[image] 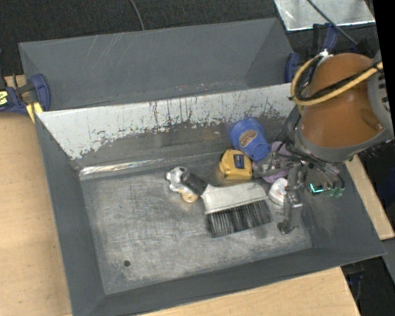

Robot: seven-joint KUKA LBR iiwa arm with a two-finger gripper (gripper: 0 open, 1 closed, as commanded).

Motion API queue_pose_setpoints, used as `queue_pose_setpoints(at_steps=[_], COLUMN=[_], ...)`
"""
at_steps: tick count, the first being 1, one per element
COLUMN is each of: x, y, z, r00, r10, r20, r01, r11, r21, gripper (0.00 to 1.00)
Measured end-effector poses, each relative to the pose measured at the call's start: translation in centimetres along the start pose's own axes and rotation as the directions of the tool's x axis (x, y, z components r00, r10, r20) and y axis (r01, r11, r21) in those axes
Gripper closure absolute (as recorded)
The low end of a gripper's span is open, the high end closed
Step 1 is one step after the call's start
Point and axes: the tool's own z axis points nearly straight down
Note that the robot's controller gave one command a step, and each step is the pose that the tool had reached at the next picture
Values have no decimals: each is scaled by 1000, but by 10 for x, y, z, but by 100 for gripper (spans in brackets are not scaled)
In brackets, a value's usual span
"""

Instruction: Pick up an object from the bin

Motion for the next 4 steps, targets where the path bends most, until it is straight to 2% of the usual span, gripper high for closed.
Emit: queue_pose_setpoints(at_steps=[1, 2, 3, 4], x=[-2, -24, -24, -17], y=[0, 46, 46, 45], z=[-3, 51, 51, 31], r00=[1000, 997, 997, 998], r10=[-2, 68, 68, 63], r20=[7, 23, 23, 7], r01=[2, -68, -68, -63], r11=[1000, 998, 998, 998], r21=[1, 1, 1, 0], gripper=[0, 100, 100, 100])
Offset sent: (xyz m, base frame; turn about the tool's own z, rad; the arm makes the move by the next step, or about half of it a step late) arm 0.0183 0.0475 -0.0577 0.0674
